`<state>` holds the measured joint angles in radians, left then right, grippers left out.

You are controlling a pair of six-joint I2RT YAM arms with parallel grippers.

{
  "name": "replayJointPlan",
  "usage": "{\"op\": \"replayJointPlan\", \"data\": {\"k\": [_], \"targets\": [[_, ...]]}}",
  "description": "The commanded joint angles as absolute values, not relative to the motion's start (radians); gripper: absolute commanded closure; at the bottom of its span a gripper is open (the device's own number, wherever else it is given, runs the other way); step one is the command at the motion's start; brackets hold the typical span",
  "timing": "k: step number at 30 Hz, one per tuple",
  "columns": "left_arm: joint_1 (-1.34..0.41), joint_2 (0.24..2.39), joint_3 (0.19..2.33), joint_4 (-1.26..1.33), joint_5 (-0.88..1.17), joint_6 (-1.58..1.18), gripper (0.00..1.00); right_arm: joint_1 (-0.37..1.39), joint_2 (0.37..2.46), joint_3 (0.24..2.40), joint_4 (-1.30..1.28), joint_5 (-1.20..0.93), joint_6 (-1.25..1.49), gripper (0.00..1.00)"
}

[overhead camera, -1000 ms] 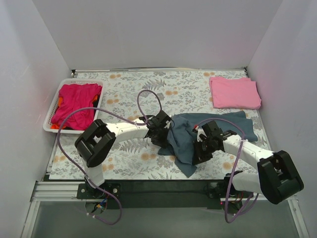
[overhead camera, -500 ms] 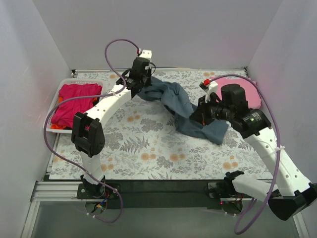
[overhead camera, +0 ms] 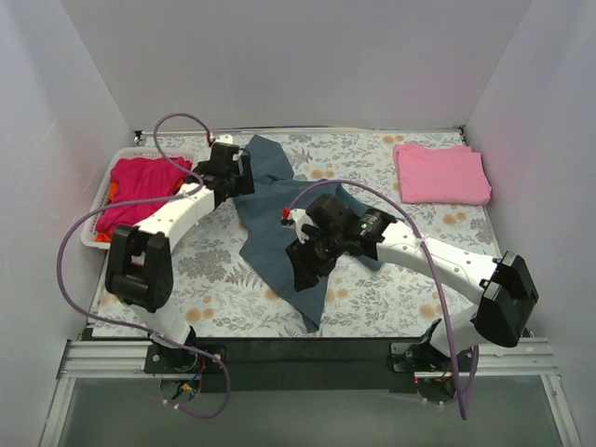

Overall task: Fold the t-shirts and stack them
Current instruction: Flatten the tshirt out

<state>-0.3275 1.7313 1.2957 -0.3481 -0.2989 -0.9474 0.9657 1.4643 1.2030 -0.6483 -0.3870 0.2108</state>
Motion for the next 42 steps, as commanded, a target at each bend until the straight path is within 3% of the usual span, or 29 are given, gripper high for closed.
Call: {"op": "replayJointPlan", "data": {"k": [1, 5, 10, 18, 23, 29, 38, 42], "targets": [[-0.339, 1.493, 1.192, -0.414, -0.253, -1.090, 0.23, 0.809, 1.378, 1.209, -0.609, -0.270, 0.235, 0.48], [-0.414, 1.344, 1.066, -0.537, -0.155, -1.201, 0.23, 0.591, 1.319, 1.015, -0.606, -0.226, 0.223, 0.49], [-0.633, 1.336, 0.950, -0.600, -0.149, -1.305, 0.22, 0.378, 1.307, 0.890, -0.585, -0.216, 0.176, 0.50], [-0.655, 1.479, 0.951, -0.583, -0.233, -1.278, 0.24, 0.256, 1.292, 0.762, -0.450, -0.241, 0.228, 0.48], [-0.655, 1.626, 0.994, -0.540, -0.302, -1.238, 0.35, 0.224, 1.319, 0.716, -0.382, -0.291, 0.261, 0.49], [-0.647, 1.773, 1.042, -0.574, -0.405, -1.210, 0.55, 0.175, 1.344, 0.670, -0.345, -0.330, 0.258, 0.51], [-0.555, 1.801, 1.057, -0.563, -0.472, -1.135, 0.84, 0.176, 1.353, 0.624, -0.230, -0.483, 0.229, 0.43], [-0.555, 1.790, 1.065, -0.557, -0.460, -1.127, 0.89, 0.176, 1.382, 0.614, -0.178, -0.474, 0.226, 0.46]]}}
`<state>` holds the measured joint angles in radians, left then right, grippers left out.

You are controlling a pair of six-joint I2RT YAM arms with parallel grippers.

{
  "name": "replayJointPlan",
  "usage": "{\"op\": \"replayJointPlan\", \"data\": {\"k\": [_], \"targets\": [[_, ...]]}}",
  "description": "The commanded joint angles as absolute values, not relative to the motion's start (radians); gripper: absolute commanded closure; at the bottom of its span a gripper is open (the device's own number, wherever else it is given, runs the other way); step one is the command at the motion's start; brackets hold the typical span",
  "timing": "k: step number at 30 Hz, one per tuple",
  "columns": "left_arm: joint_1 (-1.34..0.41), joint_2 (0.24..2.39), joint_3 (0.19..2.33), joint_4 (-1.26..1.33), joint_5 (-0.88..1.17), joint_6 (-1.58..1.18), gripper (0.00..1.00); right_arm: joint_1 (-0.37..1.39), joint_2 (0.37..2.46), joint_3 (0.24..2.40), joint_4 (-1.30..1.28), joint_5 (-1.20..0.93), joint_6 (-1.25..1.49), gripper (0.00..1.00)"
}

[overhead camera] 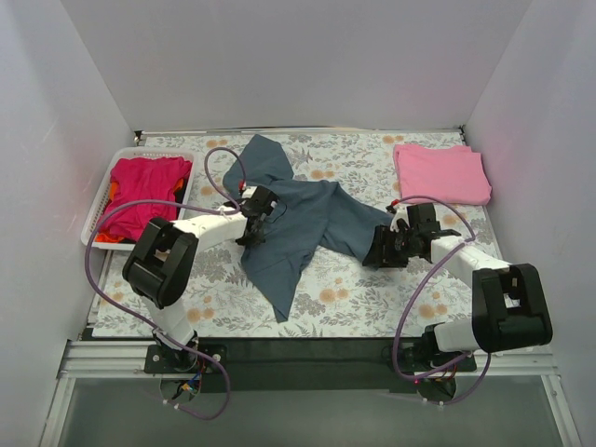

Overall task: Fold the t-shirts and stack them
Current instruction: Flatten the tshirt out

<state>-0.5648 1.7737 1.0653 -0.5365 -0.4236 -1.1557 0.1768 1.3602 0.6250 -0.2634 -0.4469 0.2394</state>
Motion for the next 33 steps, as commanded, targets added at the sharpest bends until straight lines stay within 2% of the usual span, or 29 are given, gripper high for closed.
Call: {"op": "replayJointPlan", "data": {"k": [1, 2, 3, 5, 11, 12, 15, 17, 18, 22, 24, 25, 28, 29, 30, 32, 33], "targets": [[-0.555, 1.786, 1.063, -0.557, -0.460, -1.127, 0.90, 0.176, 1.382, 0.611, -0.170, -0.462, 0.222, 0.49], [-0.555, 1.781, 1.060, -0.557, -0.471, -1.124, 0.93, 0.175, 1.384, 0.612, -0.166, -0.456, 0.215, 0.58], [-0.555, 1.775, 1.058, -0.558, -0.482, -1.117, 0.95, 0.175, 1.373, 0.615, -0.166, -0.457, 0.212, 0.81], [-0.546, 1.746, 1.055, -0.577, -0.509, -1.109, 0.99, 0.175, 1.345, 0.629, -0.178, -0.468, 0.207, 0.97], [-0.450, 1.524, 1.035, -0.634, -0.669, -1.054, 1.00, 0.129, 1.100, 0.843, -0.500, -0.439, 0.232, 0.99], [-0.433, 1.502, 1.032, -0.627, -0.670, -1.039, 1.00, 0.102, 1.089, 0.888, -0.590, -0.404, 0.230, 0.99], [-0.373, 1.471, 1.037, -0.559, -0.664, -0.977, 1.00, 0.042, 1.083, 0.997, -0.653, -0.373, 0.242, 0.99], [-0.350, 1.533, 1.071, -0.557, -0.661, -0.954, 1.00, 0.022, 1.115, 1.035, -0.649, -0.350, 0.252, 0.91], [-0.347, 1.561, 1.110, -0.557, -0.666, -0.950, 1.00, 0.012, 1.135, 1.049, -0.646, -0.350, 0.255, 0.91], [-0.333, 1.727, 1.242, -0.517, -0.673, -0.913, 0.91, 0.011, 1.247, 1.114, -0.578, -0.292, 0.276, 0.82], [-0.328, 1.802, 1.314, -0.514, -0.655, -0.904, 0.82, 0.009, 1.308, 1.150, -0.542, -0.229, 0.285, 0.73], [-0.328, 1.816, 1.375, -0.517, -0.622, -0.910, 0.75, 0.011, 1.343, 1.172, -0.535, -0.212, 0.284, 0.66], [-0.330, 1.812, 1.439, -0.538, -0.556, -0.937, 0.55, 0.009, 1.367, 1.177, -0.531, -0.232, 0.276, 0.54], [-0.330, 1.792, 1.443, -0.546, -0.520, -0.951, 0.50, 0.011, 1.359, 1.169, -0.526, -0.236, 0.269, 0.46], [-0.330, 1.769, 1.431, -0.548, -0.502, -0.972, 0.39, 0.011, 1.348, 1.157, -0.522, -0.241, 0.262, 0.44], [-0.330, 1.679, 1.358, -0.554, -0.459, -1.000, 0.32, 0.011, 1.310, 1.112, -0.517, -0.250, 0.247, 0.38], [-0.330, 1.646, 1.320, -0.563, -0.424, -1.026, 0.28, 0.011, 1.296, 1.091, -0.515, -0.279, 0.236, 0.38]]}}
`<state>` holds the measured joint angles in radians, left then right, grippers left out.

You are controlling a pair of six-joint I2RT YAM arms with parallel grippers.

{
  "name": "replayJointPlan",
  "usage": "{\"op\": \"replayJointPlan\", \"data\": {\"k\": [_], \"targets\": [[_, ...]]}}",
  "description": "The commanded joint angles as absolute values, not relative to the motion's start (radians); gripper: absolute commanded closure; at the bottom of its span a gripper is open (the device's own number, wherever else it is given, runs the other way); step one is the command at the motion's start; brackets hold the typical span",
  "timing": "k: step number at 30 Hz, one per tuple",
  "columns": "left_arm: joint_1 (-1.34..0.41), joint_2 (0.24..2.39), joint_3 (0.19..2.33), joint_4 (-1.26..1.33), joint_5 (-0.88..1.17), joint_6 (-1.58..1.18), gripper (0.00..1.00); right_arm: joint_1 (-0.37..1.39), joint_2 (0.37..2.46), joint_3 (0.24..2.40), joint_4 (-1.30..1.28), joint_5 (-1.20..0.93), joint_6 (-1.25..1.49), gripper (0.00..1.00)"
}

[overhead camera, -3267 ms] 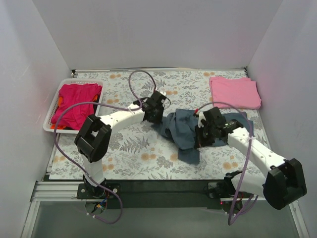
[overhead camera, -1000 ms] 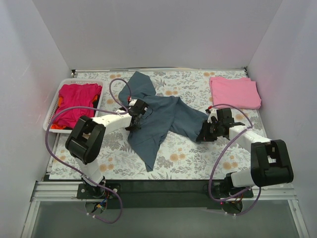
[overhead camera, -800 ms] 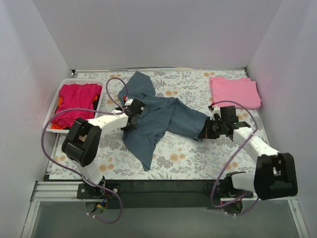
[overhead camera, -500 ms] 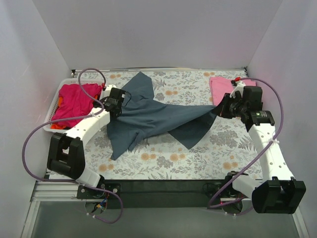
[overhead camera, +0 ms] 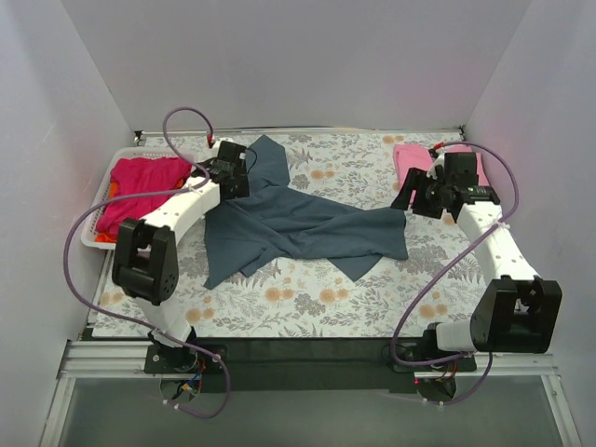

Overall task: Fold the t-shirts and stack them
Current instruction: Flatten the tshirt out

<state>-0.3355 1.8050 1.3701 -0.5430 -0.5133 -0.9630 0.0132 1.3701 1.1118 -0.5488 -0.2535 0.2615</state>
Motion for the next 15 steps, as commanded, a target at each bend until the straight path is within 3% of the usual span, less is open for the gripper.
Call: {"op": "replayJointPlan", "data": {"k": [1, 7, 12, 15], "targets": [[-0.330, 1.610, 1.287, -0.572, -0.411, -1.046, 0.28, 0.011, 1.267, 1.057, -0.515, -0.300, 0.235, 0.38], [-0.331, 1.390, 1.033, -0.666, -0.298, -1.156, 0.29, 0.172, 1.195, 0.954, -0.503, -0.368, 0.193, 0.42], [-0.368, 1.221, 0.858, -0.693, -0.169, -1.223, 0.37, 0.323, 1.177, 0.850, -0.430, -0.377, 0.236, 0.44], [-0.495, 1.180, 0.833, -0.677, -0.170, -1.261, 0.43, 0.385, 1.196, 0.822, -0.391, -0.388, 0.259, 0.44]]}}
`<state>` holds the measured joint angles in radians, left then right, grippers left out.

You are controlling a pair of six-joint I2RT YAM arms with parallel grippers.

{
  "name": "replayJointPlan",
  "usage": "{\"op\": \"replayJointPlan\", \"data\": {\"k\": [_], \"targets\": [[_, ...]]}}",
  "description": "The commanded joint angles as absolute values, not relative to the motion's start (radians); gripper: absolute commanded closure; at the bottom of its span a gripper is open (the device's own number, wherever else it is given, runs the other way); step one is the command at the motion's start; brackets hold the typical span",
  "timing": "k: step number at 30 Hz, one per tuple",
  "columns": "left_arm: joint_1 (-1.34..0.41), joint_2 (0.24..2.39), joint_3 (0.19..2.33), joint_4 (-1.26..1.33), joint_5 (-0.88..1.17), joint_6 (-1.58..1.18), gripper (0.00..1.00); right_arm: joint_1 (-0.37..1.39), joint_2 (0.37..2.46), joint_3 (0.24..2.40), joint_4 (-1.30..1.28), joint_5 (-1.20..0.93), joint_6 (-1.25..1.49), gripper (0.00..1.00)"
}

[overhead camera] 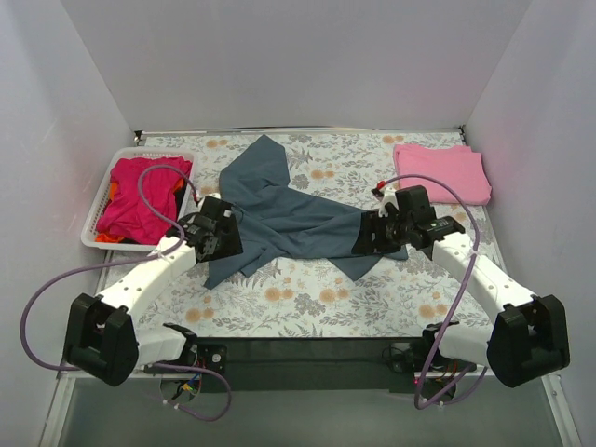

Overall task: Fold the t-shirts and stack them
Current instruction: Flatten the tshirt out

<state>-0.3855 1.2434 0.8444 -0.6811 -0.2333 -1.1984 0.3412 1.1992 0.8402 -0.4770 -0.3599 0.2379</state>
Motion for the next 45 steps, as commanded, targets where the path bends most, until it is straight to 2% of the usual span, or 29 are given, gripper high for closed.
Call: {"op": "replayJointPlan", "data": {"k": [1, 5, 15, 24, 27, 28, 29, 34, 37, 39, 42, 45], "targets": [[-0.533, 1.187, 0.836, -0.676, -0.190, -1.262, 0.45, 0.391, 1.207, 0.816, -0.388, -0.388, 0.259, 0.44], [-0.650, 1.297, 0.865, -0.719, -0.259, -1.270, 0.52, 0.402, 1.207, 0.813, -0.383, -0.376, 0.250, 0.44], [-0.673, 1.496, 0.893, -0.683, -0.293, -1.200, 0.64, 0.400, 1.151, 0.762, -0.385, -0.328, 0.242, 0.44], [-0.676, 1.557, 0.890, -0.641, -0.319, -1.186, 0.68, 0.400, 1.146, 0.755, -0.391, -0.321, 0.238, 0.44], [-0.676, 1.583, 0.896, -0.640, -0.318, -1.178, 0.81, 0.400, 1.143, 0.755, -0.393, -0.321, 0.236, 0.44], [-0.676, 1.586, 0.899, -0.640, -0.314, -1.178, 0.88, 0.400, 1.141, 0.753, -0.394, -0.316, 0.236, 0.44], [-0.676, 1.588, 0.899, -0.643, -0.311, -1.178, 1.00, 0.400, 1.140, 0.752, -0.397, -0.313, 0.235, 0.44], [-0.695, 1.545, 0.983, -0.756, -0.275, -1.198, 1.00, 0.400, 1.127, 0.756, -0.411, -0.293, 0.230, 0.44], [-0.730, 1.473, 1.112, -0.905, -0.210, -1.224, 1.00, 0.400, 1.106, 0.765, -0.417, -0.262, 0.230, 0.44], [-0.741, 1.422, 1.187, -0.978, -0.059, -1.229, 1.00, 0.399, 1.088, 0.776, -0.419, -0.241, 0.232, 0.44], [-0.782, 1.372, 1.201, -1.023, 0.171, -1.220, 1.00, 0.396, 1.059, 0.787, -0.419, -0.203, 0.239, 0.44], [-0.836, 1.319, 1.166, -1.022, 0.250, -1.232, 1.00, 0.394, 1.037, 0.792, -0.420, -0.186, 0.241, 0.44]]}}
